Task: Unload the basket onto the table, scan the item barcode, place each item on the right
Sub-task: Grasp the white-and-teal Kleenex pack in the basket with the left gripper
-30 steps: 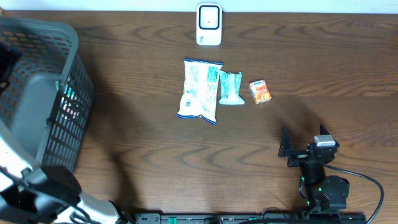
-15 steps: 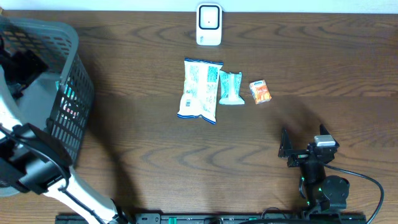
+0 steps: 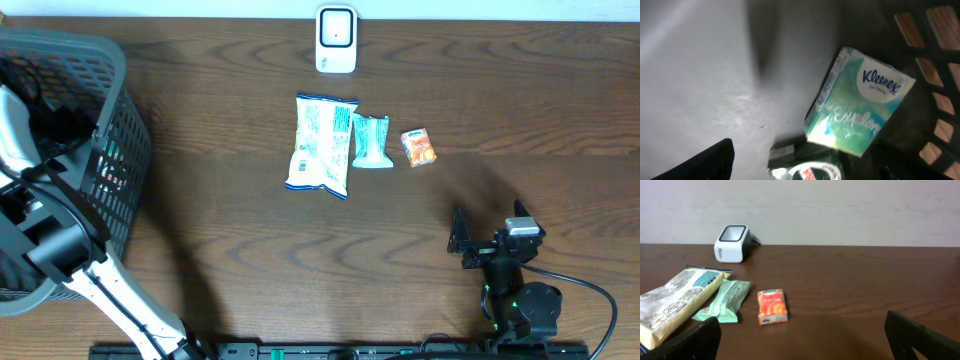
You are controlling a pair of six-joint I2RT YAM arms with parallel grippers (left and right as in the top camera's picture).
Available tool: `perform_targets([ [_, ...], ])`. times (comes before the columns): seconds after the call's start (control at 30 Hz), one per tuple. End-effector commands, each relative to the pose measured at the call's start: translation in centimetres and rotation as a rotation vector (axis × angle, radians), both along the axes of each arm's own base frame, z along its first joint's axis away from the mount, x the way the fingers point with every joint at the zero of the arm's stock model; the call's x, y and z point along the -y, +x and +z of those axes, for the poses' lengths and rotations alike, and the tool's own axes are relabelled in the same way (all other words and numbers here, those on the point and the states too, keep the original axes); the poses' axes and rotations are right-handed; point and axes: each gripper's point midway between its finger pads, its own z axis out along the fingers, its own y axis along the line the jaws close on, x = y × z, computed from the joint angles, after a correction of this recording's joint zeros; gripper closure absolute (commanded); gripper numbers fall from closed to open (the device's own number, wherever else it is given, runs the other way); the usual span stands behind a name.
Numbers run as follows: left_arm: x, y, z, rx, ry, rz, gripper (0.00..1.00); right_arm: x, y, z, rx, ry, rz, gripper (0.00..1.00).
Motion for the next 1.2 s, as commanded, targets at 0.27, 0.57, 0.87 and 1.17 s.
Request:
perform_targets([
  [0.27, 2.0, 3.2, -1.7, 0.039, 0.03, -0.114, 0.24, 0.3, 0.0, 0.0, -0.001, 0.009, -0.014, 0.01],
  [0.57, 1.1, 3.4, -2.2, 0.031, 0.069, -0.111, 0.25, 0.3, 0.0, 0.0, -0.001, 0.009, -0.014, 0.01],
  [0.87, 1.2, 3.2, -4.9, 0.007, 0.049, -0.109, 0.38, 0.3, 0.0, 0.0, -0.001, 0.009, -0.014, 0.01],
  [1.17, 1.5, 2.3, -7.5, 0.005, 0.02, -0.101, 0.33, 0.3, 0.0, 0.0, -0.001, 0.009, -0.014, 0.01],
])
